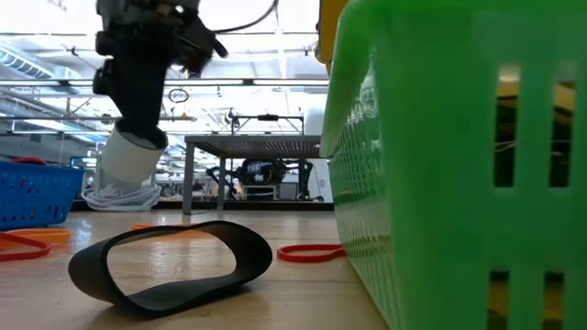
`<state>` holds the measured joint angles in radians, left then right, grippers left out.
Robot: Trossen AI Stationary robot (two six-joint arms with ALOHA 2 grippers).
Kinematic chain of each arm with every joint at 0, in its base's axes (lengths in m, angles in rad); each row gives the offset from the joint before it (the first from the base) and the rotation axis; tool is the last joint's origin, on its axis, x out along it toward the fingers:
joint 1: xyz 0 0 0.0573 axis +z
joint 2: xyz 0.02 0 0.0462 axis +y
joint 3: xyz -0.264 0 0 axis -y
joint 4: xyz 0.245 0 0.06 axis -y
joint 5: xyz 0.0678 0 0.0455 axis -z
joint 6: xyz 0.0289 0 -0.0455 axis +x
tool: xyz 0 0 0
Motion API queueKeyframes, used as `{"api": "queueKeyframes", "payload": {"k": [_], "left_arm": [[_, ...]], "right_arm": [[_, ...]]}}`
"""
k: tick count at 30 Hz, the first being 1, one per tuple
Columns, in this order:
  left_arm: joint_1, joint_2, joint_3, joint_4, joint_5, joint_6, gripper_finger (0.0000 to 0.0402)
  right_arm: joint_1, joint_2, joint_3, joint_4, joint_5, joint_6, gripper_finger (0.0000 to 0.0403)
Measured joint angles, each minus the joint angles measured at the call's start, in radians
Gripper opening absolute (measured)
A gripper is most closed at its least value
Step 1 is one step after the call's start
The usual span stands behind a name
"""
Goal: Pick & Place Office Desk Supplies
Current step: Put the orange rubber band into the blue bin
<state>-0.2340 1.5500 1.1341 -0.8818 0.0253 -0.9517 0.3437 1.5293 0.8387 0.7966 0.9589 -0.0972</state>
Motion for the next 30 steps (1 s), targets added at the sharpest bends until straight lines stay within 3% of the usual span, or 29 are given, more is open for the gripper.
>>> {"api": "queueKeyframes", "payload": {"k": [8, 16, 24, 30], "left_arm": [[0.000, 0.151, 0.063, 0.019, 0.038, 0.005, 0.0150], [-0.004, 0.185, 0.068, 0.042, -0.003, -0.055, 0.0150], [-0.011, 0.239, 0.068, 0.176, 0.006, -0.061, 0.0150], [-0.010, 0.292, 0.068, 0.173, 0.053, -0.068, 0.0149]], "right_arm": [[0.061, -0.125, -0.106, 0.022, 0.009, 0.012, 0.0155], [0.063, -0.198, -0.297, 0.302, 0.005, 0.033, 0.0155], [0.063, -0.202, -0.393, 0.526, -0.198, 0.026, 0.0155], [0.062, -0.202, -0.395, 0.522, -0.203, 0.025, 0.0155]]}}
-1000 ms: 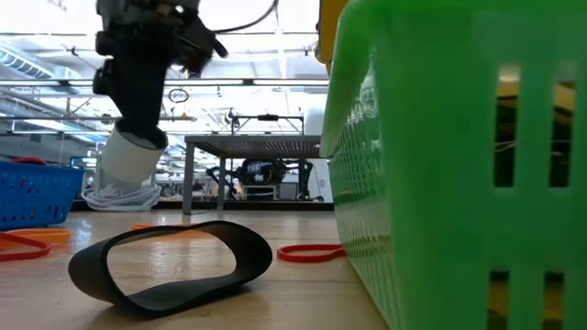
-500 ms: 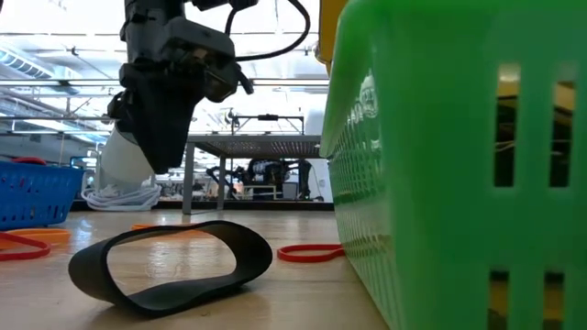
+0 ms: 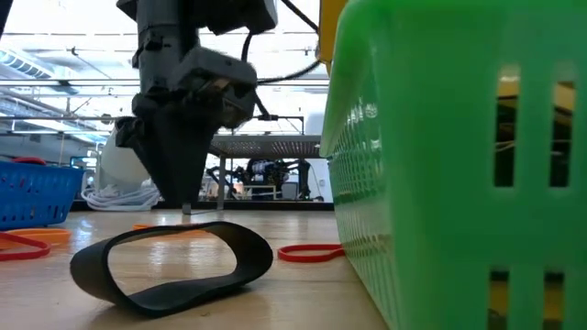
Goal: Pick & Place Office Desk Supplies
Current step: Put the orange rubber band into the blue bin
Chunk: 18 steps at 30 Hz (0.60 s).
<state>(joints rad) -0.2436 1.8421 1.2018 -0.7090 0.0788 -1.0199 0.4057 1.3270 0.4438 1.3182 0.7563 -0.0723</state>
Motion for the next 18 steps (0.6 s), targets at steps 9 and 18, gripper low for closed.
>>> {"api": "queueKeyframes", "payload": {"k": [9, 18], "left_arm": [[0.000, 0.024, 0.000, 0.001, -0.001, -0.005, 0.0149], [-0.007, 0.048, 0.000, -0.002, -0.021, -0.011, 0.0149]], "right_arm": [[-0.001, 0.000, 0.000, -0.005, 0.000, 0.000, 0.0155], [-0.001, 0.000, 0.000, -0.010, 0.001, 0.000, 0.0155]]}}
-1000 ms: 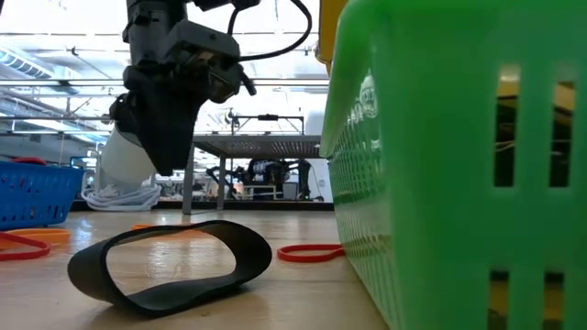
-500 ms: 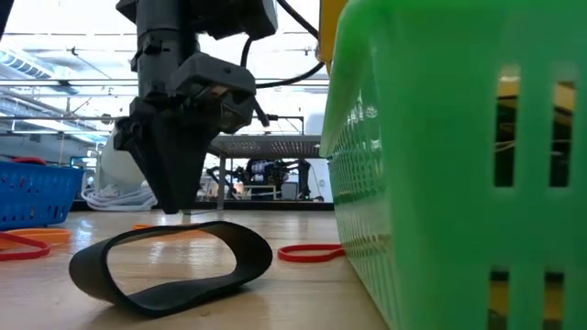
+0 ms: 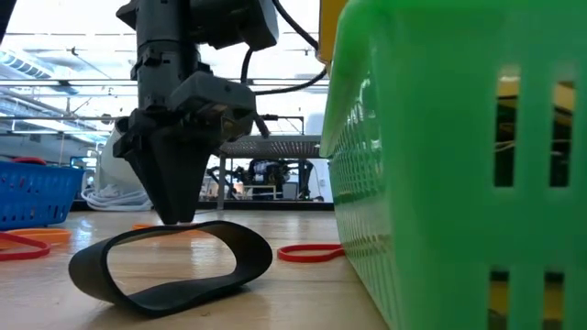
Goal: Pick & Place Office Desk Supplies
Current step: Put the orange rubber band into the blue bin
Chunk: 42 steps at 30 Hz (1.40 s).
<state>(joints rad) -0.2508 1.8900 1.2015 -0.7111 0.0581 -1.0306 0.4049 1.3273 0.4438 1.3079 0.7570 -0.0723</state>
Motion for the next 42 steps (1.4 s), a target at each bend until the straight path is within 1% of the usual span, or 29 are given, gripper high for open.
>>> {"api": "queueKeyframes", "payload": {"k": [5, 9, 18, 20, 22, 24, 28, 29, 39, 42], "left_arm": [[0.000, 0.020, 0.002, 0.006, 0.017, -0.002, 0.0149], [-0.001, 0.020, 0.002, 0.006, -0.007, -0.007, 0.0149], [0.000, 0.021, 0.002, -0.029, -0.008, 0.012, 0.0147], [0.000, 0.021, 0.002, -0.054, -0.012, 0.006, 0.0137], [0.000, 0.021, -0.002, -0.073, -0.032, -0.002, 0.0118], [0.000, 0.021, -0.004, -0.091, -0.042, -0.004, 0.0089], [0.001, 0.021, -0.005, -0.102, -0.059, 0.003, 0.0017], [0.000, 0.021, -0.005, -0.103, -0.063, 0.004, 0.0010], [0.002, 0.013, 0.014, -0.124, -0.036, 0.082, 0.0003], [0.002, -0.024, 0.038, -0.134, -0.034, 0.105, 0.0002]], "right_arm": [[0.000, 0.000, 0.000, 0.000, 0.000, 0.000, 0.0155], [0.000, 0.000, 0.000, 0.000, 0.000, -0.003, 0.0155], [0.000, 0.000, 0.000, 0.000, 0.000, -0.019, 0.0155], [0.000, 0.000, 0.000, 0.000, 0.000, -0.019, 0.0155], [0.000, 0.000, 0.000, 0.000, 0.000, -0.019, 0.0155], [0.000, 0.000, 0.000, 0.000, 0.000, -0.019, 0.0155], [0.000, 0.000, 0.000, 0.000, 0.000, -0.022, 0.0155], [0.000, 0.000, 0.000, 0.000, 0.000, -0.022, 0.0155], [0.000, 0.000, 0.000, 0.000, 0.000, -0.023, 0.0155], [0.000, 0.000, 0.000, 0.000, 0.000, -0.023, 0.0155]]}}
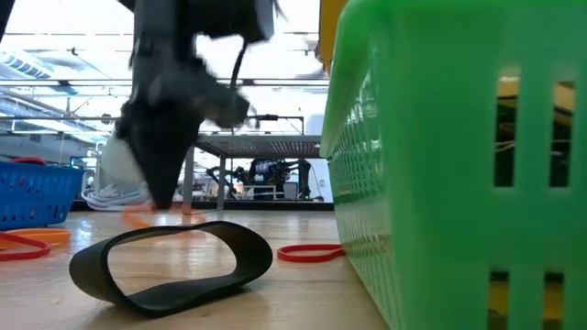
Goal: Pick & Place Office Desk Supplies
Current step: Put the orange rubber band into the blue bin
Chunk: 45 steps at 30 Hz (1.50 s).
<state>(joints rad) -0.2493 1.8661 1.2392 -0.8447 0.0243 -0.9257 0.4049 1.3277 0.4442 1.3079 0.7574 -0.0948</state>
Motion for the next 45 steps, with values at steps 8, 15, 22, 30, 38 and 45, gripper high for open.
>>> {"api": "queueKeyframes", "payload": {"k": [8, 15, 22, 30, 38, 45], "left_arm": [[-0.011, -0.152, 0.042, -0.036, -0.041, 0.017, 0.0001], [-0.037, -0.307, 0.043, -0.263, -0.111, -0.087, 0.0001], [-0.074, -0.395, 0.043, -0.566, -0.122, -0.257, 0.0001], [-0.112, -0.409, 0.042, -0.722, -0.078, -0.374, 0.0001], [-0.115, -0.410, -0.094, -0.712, -0.002, -0.419, 0.0000], [-0.110, -0.451, -0.335, -0.460, 0.115, -0.424, 0.0001]], "right_arm": [[0.000, 0.000, 0.000, -0.002, 0.000, 0.000, 0.0155], [0.000, 0.000, 0.000, -0.003, 0.001, 0.000, 0.0155], [0.000, 0.000, 0.000, -0.003, 0.001, 0.000, 0.0155], [0.000, 0.000, 0.000, -0.003, 0.001, 0.000, 0.0155], [0.000, 0.000, 0.000, -0.004, 0.000, 0.003, 0.0155], [0.000, 0.000, 0.000, -0.011, 0.000, 0.004, 0.0155]]}}
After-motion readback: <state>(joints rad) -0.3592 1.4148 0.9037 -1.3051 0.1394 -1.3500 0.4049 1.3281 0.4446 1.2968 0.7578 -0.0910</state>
